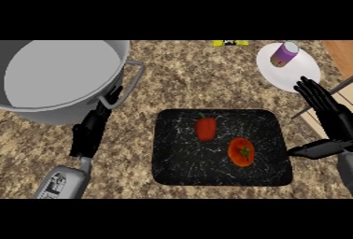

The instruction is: Pick the tomato from the tray and place it in the tiered shelf

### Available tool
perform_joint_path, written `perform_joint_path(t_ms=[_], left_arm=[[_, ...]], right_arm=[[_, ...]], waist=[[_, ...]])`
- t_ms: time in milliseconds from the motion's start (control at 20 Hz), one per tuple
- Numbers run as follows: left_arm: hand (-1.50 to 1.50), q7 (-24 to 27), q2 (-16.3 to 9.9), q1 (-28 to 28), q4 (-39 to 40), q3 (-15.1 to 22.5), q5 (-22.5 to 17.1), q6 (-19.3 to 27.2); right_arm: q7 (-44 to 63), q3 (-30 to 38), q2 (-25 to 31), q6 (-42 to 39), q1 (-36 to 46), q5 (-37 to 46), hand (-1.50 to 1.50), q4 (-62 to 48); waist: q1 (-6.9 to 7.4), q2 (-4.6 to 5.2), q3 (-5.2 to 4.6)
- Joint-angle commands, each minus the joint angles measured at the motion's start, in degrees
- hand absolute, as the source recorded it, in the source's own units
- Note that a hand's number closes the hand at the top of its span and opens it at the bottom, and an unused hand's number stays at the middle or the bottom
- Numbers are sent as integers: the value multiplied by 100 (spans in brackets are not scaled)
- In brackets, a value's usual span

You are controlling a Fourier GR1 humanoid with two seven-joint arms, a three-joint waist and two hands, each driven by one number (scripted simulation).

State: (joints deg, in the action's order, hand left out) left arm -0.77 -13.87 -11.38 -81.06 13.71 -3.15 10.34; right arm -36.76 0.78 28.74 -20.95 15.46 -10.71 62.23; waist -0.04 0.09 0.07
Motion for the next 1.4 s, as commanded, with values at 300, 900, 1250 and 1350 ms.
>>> perform_joint_path(t_ms=[300,900,1250,1350], left_arm=[[0,126,-17,5,205,-185,-27,-202],[0,-158,-1,-75,-222,-338,85,-312],[0,-102,112,221,-240,-574,220,-539],[0,-110,139,-186,71,-659,291,-661]], right_arm=[[1417,-616,1090,-132,-119,1054,-150,1847],[3311,-957,1288,201,-1606,2278,-150,4737],[3290,-822,651,64,-2056,2924,-150,5261],[3208,-344,802,-252,-1913,2702,-150,5102]], waist=[[-107,-39,-24],[-75,-27,-9],[-22,-17,-8],[-32,-12,-8]])
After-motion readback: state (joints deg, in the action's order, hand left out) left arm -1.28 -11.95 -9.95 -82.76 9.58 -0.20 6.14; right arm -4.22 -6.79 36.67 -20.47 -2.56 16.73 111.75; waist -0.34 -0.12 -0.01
